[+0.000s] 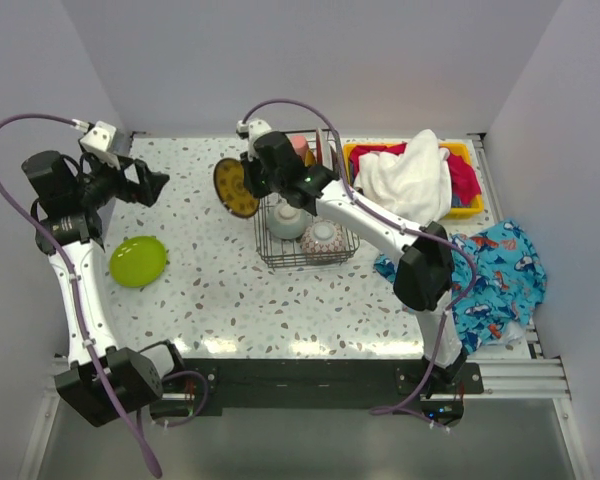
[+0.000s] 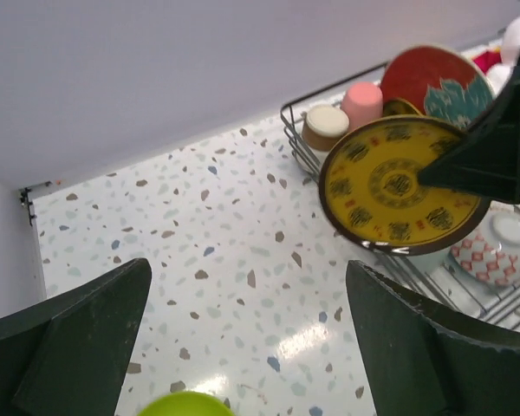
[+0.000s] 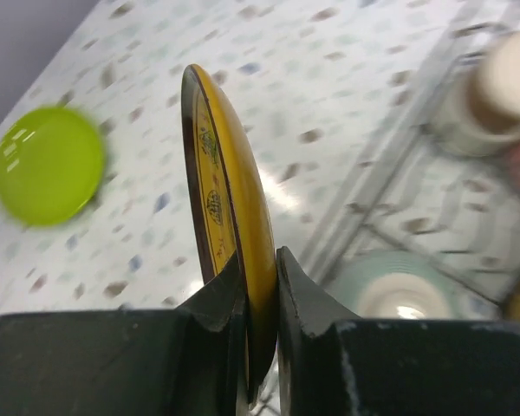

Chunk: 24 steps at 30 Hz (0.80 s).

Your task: Load the mixed dishes into the dish rack

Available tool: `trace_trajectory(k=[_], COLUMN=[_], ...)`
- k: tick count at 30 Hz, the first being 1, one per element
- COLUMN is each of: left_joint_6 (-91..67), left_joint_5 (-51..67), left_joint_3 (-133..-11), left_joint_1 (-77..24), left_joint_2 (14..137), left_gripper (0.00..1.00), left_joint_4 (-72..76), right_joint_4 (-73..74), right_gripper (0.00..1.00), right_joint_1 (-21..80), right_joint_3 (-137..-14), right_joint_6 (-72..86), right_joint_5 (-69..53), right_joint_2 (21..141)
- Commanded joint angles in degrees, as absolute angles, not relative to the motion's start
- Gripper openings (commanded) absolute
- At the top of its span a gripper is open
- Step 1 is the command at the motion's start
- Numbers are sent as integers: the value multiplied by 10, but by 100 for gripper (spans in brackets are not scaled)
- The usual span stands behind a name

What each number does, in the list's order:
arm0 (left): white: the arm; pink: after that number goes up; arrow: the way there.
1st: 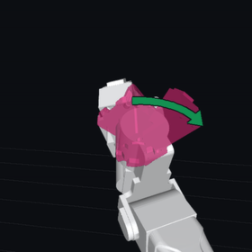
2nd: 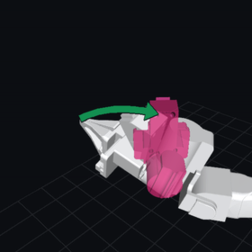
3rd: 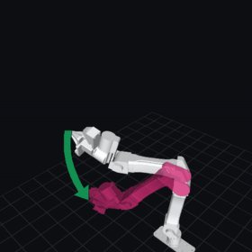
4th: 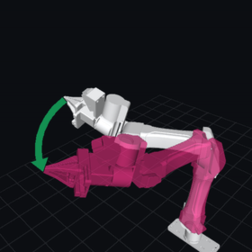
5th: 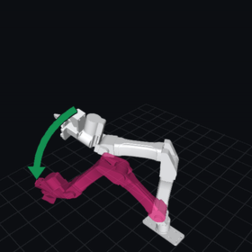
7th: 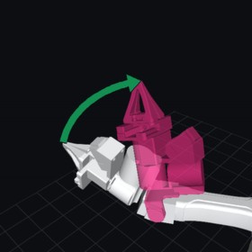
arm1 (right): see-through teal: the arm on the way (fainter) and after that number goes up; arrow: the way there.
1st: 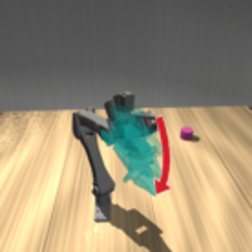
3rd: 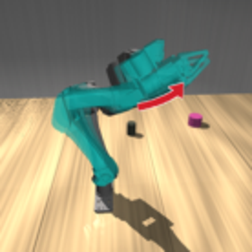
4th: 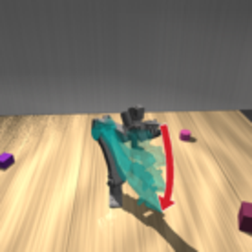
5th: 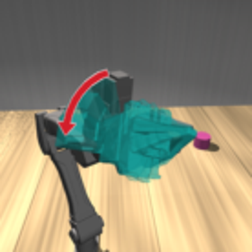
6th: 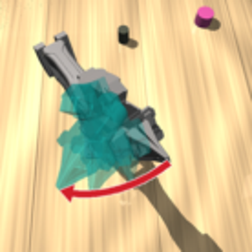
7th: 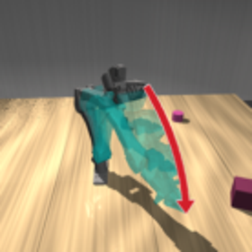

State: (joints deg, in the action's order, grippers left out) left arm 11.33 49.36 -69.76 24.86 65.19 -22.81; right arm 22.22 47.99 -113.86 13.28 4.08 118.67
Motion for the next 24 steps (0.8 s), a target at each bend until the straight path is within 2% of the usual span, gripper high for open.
trace_trajectory(k=[1,8,17,24], left_joint_6=[-12,-50,-26,-18], left_joint_5=[446,450,452,443], left_joint_3=[-692,-686,-687,-687], left_joint_1=[247,240,236,232], left_joint_2=[658,664,661,660], left_gripper=[100,100,100,100], left_joint_4=[-104,-90,-129,-143], right_joint_4=[196,191,192,247], right_gripper=[0,0,0,0], right_joint_1=[478,478,476,475], right_joint_3=[-1158,-1151,-1183,-1199], right_joint_6=[146,142,123,165], right_joint_5=[356,499,569,605], right_joint_2=[1129,1145,1201,1230])
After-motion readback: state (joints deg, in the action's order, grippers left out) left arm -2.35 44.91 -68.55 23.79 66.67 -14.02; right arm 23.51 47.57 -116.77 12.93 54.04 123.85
